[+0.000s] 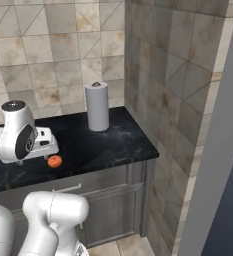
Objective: Place the beers on the top shelf of the fridge to keep them out of children's reach, and place the squash on lower shelves for easy access.
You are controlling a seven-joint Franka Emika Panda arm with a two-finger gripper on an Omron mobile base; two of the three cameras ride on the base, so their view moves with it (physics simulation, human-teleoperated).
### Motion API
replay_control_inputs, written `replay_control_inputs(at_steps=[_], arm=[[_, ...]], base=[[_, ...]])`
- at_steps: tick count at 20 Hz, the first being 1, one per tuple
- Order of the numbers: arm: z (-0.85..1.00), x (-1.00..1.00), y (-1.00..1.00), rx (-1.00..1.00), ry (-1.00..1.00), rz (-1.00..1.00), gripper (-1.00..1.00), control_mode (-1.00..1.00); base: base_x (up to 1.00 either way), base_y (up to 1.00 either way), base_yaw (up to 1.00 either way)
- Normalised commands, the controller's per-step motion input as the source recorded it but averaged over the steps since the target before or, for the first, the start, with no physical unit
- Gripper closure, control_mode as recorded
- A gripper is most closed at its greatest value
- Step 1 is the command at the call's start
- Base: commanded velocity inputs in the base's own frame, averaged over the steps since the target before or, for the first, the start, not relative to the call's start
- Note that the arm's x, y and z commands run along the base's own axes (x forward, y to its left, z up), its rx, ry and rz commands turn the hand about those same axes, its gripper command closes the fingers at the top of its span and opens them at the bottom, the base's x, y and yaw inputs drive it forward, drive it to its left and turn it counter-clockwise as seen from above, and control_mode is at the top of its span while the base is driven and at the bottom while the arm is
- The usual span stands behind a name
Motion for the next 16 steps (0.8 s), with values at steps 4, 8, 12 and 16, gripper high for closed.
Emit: replay_control_inputs(at_steps=[4, 8, 12, 16], arm=[[-0.19, 0.35, 0.12, 0.0, 0.0, 0.0, -1.0, -1.0], [-0.11, 0.37, 0.11, 0.0, 0.01, 0.0, -1.0, -1.0], [-0.17, 0.36, 0.15, 0.0, 0.0, 0.0, -1.0, -1.0], [-0.24, 0.34, 0.18, 0.0, 0.0, 0.0, -1.0, -1.0]], base=[[0.0, 0.0, 0.0], [0.0, 0.0, 0.0], [0.0, 0.0, 0.0], [0.0, 0.0, 0.0]])
